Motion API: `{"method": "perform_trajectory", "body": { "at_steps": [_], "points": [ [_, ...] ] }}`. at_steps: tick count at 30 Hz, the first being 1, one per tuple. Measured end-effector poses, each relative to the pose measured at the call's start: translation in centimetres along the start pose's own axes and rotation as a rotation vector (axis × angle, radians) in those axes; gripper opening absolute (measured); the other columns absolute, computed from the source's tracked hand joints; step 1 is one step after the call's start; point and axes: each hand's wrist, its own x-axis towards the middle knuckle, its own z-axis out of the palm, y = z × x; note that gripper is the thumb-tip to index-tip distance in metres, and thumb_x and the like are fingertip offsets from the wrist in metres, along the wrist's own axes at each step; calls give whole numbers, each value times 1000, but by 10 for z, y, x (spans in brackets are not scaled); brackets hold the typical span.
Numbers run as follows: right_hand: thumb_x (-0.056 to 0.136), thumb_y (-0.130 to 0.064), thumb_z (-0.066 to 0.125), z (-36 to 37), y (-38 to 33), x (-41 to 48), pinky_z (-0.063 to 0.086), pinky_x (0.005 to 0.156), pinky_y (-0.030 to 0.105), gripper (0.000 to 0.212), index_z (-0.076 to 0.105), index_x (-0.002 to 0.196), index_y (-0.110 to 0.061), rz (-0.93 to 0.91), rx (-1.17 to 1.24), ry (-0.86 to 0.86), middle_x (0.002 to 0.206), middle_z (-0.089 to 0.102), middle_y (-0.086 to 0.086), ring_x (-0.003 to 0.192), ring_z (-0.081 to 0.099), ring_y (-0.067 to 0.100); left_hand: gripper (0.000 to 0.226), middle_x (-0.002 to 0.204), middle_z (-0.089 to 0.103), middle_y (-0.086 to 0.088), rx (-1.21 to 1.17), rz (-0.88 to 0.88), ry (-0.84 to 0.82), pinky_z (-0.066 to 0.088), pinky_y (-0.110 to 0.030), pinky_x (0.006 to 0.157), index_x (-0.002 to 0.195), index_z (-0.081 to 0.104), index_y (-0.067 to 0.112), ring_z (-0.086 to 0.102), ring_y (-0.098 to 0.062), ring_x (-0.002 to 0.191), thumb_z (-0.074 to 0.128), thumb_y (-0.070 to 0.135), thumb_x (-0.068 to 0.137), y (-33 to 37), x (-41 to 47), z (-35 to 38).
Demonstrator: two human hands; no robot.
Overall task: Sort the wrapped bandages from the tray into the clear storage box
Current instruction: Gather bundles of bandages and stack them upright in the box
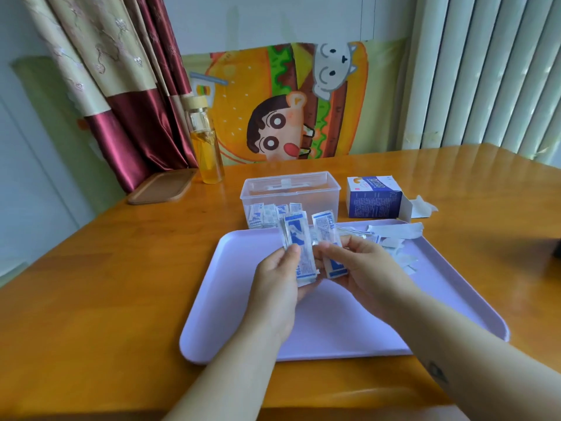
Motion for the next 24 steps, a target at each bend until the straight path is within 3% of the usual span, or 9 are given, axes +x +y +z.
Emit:
{"method": "perform_trajectory", "body": {
  "at_steps": [5, 8, 12, 16, 21, 24],
  "points": [
    [79, -22, 66, 6, 3, -14, 44, 74, 26, 18, 62, 90, -8, 13, 87, -15, 87, 66, 13, 73, 60, 17, 24, 102, 72, -3, -30, 34, 53, 55, -29, 67, 116, 62, 21, 71, -15, 84, 48, 14, 97, -8, -3, -5],
    [84, -16, 64, 13, 12, -19, 44, 73, 29, 10, 66, 77, -10, -2, 68, 30, 84, 68, 12, 73, 62, 19, 26, 103, 72, 1, -5, 69, 61, 56, -32, 72, 116, 63, 24, 69, -17, 92, 53, 13, 94, -12, -4, -2],
    [88, -4, 58, 20, 15, -18, 52, 85, 38, 14, 65, 98, 2, -23, 167, 64, 96, 70, 18, 82, 67, 24, 33, 110, 70, 2, 42, 113, 77, 54, -45, 87, 121, 60, 26, 68, -20, 99, 60, 13, 90, -16, -4, -1],
    [86, 0, 60, 23, 15, -15, 57, 76, 35, 20, 62, 106, -1, -21, 196, 96, 98, 71, 17, 83, 70, 25, 37, 112, 69, 5, 59, 137, 105, 54, -46, 87, 119, 58, 32, 68, -19, 100, 65, 18, 86, -17, -1, -3],
    [89, -4, 56, 23, 13, -14, 55, 81, 36, 15, 66, 100, -5, -13, 165, 66, 96, 73, 12, 83, 70, 21, 30, 111, 69, 8, 78, 156, 107, 55, -44, 86, 113, 60, 35, 68, -17, 99, 64, 19, 88, -15, -2, -1],
    [90, -4, 55, 22, 13, -15, 52, 83, 39, 15, 68, 96, -5, -21, 172, 58, 91, 74, 11, 78, 69, 20, 18, 104, 72, 5, 21, 135, 107, 56, -44, 84, 105, 64, 31, 70, -18, 93, 53, 21, 95, -12, -4, 0]
  ]
}}
